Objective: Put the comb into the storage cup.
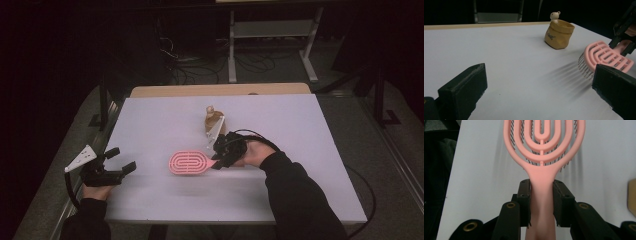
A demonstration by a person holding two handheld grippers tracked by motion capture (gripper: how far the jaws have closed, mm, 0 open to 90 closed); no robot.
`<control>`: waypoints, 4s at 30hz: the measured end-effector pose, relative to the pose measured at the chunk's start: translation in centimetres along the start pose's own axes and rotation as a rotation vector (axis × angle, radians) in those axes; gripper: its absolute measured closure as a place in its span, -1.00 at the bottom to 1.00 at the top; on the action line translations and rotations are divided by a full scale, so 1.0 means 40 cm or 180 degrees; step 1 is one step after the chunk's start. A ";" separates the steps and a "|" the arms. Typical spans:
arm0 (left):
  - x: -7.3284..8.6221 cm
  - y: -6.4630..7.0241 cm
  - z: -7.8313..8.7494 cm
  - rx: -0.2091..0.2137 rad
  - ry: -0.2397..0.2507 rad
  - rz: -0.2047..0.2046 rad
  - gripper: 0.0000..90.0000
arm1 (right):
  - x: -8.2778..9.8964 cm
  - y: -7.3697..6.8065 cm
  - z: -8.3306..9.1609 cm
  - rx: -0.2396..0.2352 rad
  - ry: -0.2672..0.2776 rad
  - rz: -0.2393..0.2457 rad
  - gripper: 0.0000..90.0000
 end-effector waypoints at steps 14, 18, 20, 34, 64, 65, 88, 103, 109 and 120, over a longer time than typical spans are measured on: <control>0.006 0.003 -0.009 0.0026 -0.0072 -0.0008 -1.00 | 0.012 -0.002 0.093 0.0191 0.0153 -0.0056 0.52; 0.009 0.007 -0.013 0.0028 -0.0105 -0.0025 -1.00 | 0.007 -0.002 0.109 0.0214 0.0172 -0.0050 0.52; 0.008 0.008 -0.013 0.0028 -0.0100 -0.0025 -1.00 | 0.005 -0.001 0.113 0.0234 0.0184 -0.0047 0.52; -0.008 0.016 -0.028 -0.0048 -0.0148 -0.0149 -1.00 | -0.018 0.006 0.182 0.0360 0.0248 -0.0008 0.52; -0.115 0.077 -0.135 0.0313 -0.0456 0.0283 -1.00 | -0.080 0.016 0.269 0.0573 0.0271 0.0094 0.52; -0.121 0.079 -0.139 0.0345 -0.0443 0.0380 -1.00 | -0.082 0.016 0.271 0.0580 0.0267 0.0092 0.52; -0.233 0.138 -0.208 0.0666 -0.0312 0.1147 -1.00 | -0.097 0.022 0.314 0.0722 0.0298 0.0108 0.52; -0.275 0.181 -0.264 0.0891 -0.0354 0.1682 -1.00 | -0.104 0.031 0.318 0.0769 0.0290 0.0112 0.52; -0.282 0.196 -0.285 0.0959 -0.0408 0.1756 -1.00 | -0.102 0.032 0.319 0.0768 0.0297 0.0103 0.52; -0.281 0.230 -0.341 0.0977 -0.0580 0.1801 -1.00 | -0.112 0.029 0.307 0.0728 0.0330 0.0135 0.52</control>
Point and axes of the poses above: each handheld gripper's, and its own axes: z roughly backward along the jaws, x roughly out of its underside, y roughly to its right, the point moved 2 cm from there along -z, roughly forward along the jaws, and after that the axes turned 10 degrees about y, right-handed, at the moved point
